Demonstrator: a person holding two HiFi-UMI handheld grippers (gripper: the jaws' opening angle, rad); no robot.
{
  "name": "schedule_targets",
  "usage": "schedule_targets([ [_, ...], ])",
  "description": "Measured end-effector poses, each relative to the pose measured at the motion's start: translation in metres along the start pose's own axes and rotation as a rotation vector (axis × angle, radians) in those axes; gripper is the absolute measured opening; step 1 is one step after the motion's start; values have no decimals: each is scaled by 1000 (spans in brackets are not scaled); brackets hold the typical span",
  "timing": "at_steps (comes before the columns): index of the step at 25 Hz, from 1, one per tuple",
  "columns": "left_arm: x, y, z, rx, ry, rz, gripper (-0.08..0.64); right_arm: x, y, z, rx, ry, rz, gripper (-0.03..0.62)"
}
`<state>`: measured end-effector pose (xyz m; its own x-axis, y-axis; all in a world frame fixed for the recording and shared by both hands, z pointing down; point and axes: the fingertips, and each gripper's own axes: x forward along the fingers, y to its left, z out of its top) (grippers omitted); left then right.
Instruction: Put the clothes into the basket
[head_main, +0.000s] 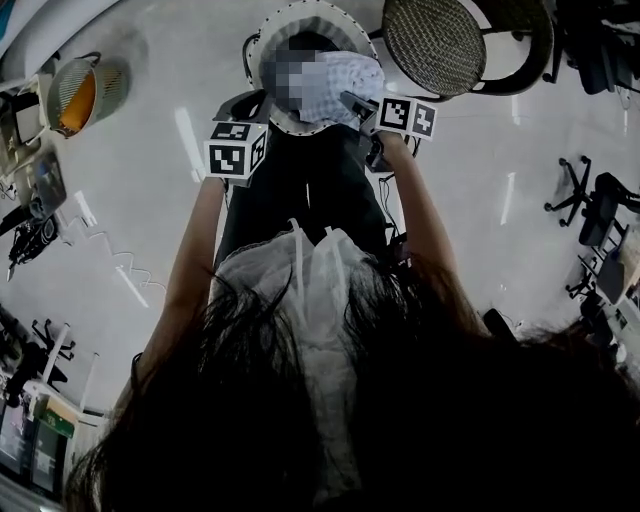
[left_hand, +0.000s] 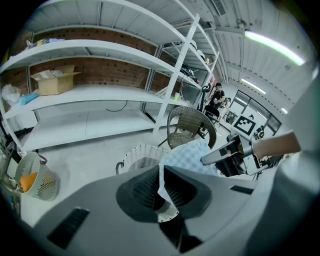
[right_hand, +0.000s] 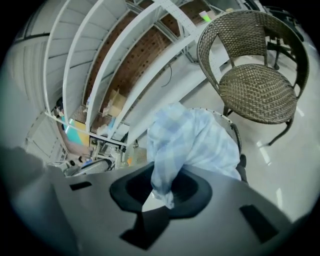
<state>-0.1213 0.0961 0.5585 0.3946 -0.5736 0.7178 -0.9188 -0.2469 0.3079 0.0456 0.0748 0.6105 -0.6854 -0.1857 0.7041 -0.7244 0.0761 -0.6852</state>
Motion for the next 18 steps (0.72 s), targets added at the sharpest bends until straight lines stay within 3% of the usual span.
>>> schedule_targets([
  [12, 20, 10, -24, 8, 66, -20, 38, 67, -41, -49, -294, 336, -172, 83],
  [18, 29, 15, -29, 42, 91, -24, 38, 98, -56, -55, -300, 389, -198, 84],
])
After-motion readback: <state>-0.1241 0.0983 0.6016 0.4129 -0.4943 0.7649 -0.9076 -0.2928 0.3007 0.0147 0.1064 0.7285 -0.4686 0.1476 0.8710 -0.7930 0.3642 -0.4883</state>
